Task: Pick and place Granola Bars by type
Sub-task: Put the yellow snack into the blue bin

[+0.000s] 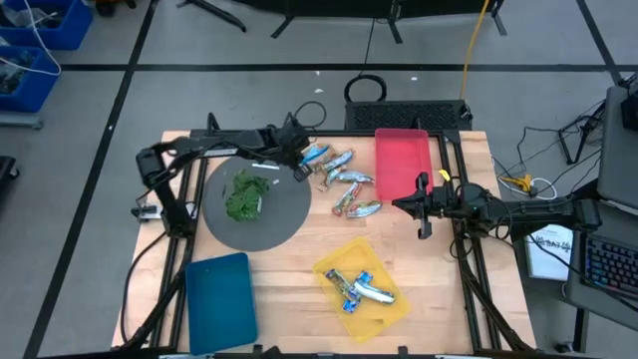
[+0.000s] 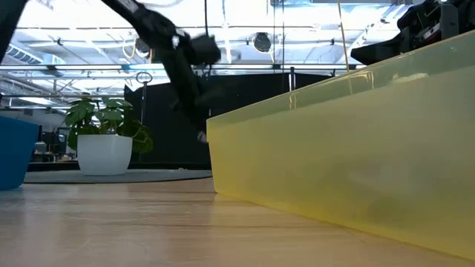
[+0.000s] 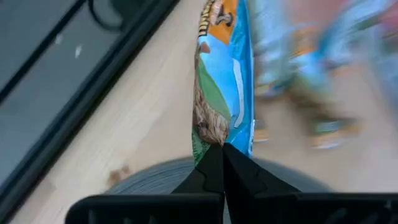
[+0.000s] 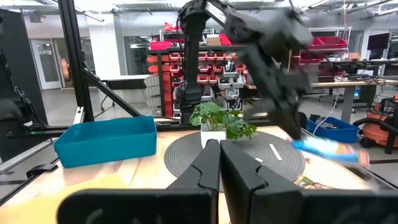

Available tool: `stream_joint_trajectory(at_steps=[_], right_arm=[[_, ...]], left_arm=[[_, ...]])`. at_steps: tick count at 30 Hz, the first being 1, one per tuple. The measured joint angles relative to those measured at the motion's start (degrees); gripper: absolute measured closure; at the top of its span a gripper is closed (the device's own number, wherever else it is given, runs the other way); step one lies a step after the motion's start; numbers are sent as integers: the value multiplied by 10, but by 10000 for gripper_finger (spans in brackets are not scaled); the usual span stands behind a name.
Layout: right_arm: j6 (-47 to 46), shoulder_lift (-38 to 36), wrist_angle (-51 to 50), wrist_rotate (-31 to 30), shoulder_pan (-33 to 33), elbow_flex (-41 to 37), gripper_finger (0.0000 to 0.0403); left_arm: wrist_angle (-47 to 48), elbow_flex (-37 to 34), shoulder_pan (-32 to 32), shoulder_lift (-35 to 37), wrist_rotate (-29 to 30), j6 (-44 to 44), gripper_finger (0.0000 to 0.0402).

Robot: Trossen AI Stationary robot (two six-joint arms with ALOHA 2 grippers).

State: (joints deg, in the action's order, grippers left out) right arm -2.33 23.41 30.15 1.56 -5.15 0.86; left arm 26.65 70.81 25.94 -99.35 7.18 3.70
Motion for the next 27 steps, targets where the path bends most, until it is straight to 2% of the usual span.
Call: stream_joint_trajectory(at_steps=[3,5,8,11,18,23,27], right_arm=[[0,0,0,0,0,0,398],[0,0,0,0,0,0,399],[0,0,0,0,0,0,398],[0,0,0,0,0,0,399],[0,0,0,0,0,0,399],[0,0,0,0,0,0,399],[0,0,0,0,0,0,399]], left_arm=[[54,0,-37,57,13,5,400],[106,0,-72,93,44,17,400],[186,0,-147,150,95,56,401],[274,0,-240,203,121,131,401],[434,0,-537,275,154,426,401],[499,0,-742,261,155,676,401],[510,0,-852,225,140,840,401]])
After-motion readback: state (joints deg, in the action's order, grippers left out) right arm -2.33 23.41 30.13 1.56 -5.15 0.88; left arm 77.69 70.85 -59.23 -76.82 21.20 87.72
